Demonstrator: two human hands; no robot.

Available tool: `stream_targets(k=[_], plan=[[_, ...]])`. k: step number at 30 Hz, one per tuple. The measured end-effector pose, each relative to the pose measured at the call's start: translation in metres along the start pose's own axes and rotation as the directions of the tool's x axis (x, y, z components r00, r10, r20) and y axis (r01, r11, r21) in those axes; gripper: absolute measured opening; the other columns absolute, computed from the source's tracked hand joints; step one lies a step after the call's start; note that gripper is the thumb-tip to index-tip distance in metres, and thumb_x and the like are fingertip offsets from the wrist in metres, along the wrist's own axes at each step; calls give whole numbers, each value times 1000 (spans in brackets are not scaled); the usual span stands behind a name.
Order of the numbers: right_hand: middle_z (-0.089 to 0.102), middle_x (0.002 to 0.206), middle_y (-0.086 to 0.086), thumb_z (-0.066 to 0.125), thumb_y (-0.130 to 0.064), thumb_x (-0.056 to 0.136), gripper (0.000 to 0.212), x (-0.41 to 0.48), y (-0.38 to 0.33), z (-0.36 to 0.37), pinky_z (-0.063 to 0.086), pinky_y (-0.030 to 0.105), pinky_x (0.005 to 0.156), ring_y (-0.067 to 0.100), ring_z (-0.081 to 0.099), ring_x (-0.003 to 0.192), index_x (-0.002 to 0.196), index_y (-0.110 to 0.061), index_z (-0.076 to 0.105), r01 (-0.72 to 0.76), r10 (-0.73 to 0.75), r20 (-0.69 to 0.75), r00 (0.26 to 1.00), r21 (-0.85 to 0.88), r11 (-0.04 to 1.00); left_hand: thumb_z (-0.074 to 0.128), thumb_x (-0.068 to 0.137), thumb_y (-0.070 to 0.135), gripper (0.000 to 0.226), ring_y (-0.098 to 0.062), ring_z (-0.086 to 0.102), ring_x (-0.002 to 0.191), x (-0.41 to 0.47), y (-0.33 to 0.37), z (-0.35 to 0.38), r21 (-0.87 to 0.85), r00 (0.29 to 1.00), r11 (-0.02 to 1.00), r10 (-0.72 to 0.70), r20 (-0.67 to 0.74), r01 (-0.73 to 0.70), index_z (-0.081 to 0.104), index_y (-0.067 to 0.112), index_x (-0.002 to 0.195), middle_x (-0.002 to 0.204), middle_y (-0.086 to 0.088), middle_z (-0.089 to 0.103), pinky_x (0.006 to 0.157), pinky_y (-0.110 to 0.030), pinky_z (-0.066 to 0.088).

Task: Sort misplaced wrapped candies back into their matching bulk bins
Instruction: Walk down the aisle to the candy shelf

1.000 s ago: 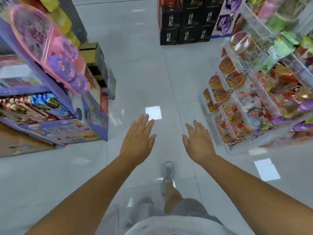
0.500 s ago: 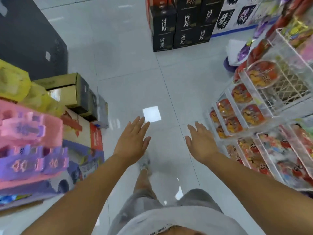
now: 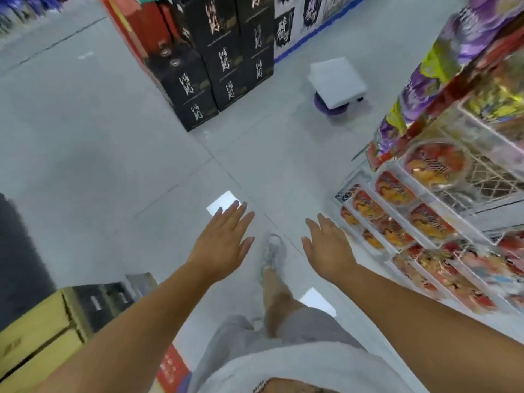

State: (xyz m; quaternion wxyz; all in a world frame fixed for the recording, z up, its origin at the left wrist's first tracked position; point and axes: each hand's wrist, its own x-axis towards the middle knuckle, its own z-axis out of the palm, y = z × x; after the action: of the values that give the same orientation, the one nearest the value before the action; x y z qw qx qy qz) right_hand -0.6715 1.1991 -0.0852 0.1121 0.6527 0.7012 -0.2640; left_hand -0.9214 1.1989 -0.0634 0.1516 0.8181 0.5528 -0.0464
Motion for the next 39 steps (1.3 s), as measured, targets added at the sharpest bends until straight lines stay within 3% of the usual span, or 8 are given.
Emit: stream_targets(k=[5,9,13,17,22,27,31,39], plan=[[7,161,9,24,-39,103,53,107,-17,-48,9,40,119,26,9,148,153,-20,16,-44,43,11,999,81,996,11,97,51,66,-19,9,149,120,-58,-40,18,997,998,59,55,-60,26,18,151,160,-3,18,118,-33,-2],[8,161,8,24,-39,103,53,175,-14,-99,8,39,118,25,8,148,152,-21,17,-99,98,7,995,105,990,13,97,52,65,-16,5,149,217,-98,-80,18,989,991,129,73,-131,24,20,152,161,0,13,121,-36,0],[11,161,8,25,-40,103,52,241,-9,-144,12,41,119,26,11,147,151,-21,20,-208,212,-15,977,139,968,8,95,51,67,-19,11,149,319,-133,-117,60,954,956,279,110,-287,29,18,150,160,-3,20,120,-36,3],[11,160,8,26,-39,103,52,311,-7,-170,12,39,120,25,12,148,152,-20,20,-338,354,-29,935,231,912,3,94,51,69,-20,6,149,436,-162,-139,131,883,878,437,170,-460,22,20,152,161,-2,13,118,-35,-3],[22,158,9,32,-38,102,51,384,-12,-200,20,40,118,28,25,143,149,-20,29,-539,599,-22,801,409,736,-4,90,51,72,-18,0,149,573,-180,-165,171,753,739,600,272,-651,14,22,153,161,0,5,119,-35,-6],[19,158,10,31,-38,102,51,426,-5,-235,17,38,119,28,21,145,150,-21,25,-651,733,75,676,527,547,1,93,50,69,-18,2,149,683,-164,-196,149,584,574,725,364,-805,18,20,153,160,0,10,119,-36,-4],[26,155,11,33,-38,101,50,456,28,-260,25,41,116,29,30,139,148,-20,30,-720,824,121,554,566,401,-5,90,51,73,-17,-2,149,765,-125,-203,129,482,475,771,416,-870,13,21,153,161,0,6,120,-35,-6],[32,150,12,36,-36,101,49,490,111,-315,31,43,112,30,32,137,145,-16,32,-748,899,193,392,636,189,12,96,44,63,-23,17,147,882,-14,-217,68,300,303,838,455,-950,33,16,149,158,-6,25,120,-39,8]])
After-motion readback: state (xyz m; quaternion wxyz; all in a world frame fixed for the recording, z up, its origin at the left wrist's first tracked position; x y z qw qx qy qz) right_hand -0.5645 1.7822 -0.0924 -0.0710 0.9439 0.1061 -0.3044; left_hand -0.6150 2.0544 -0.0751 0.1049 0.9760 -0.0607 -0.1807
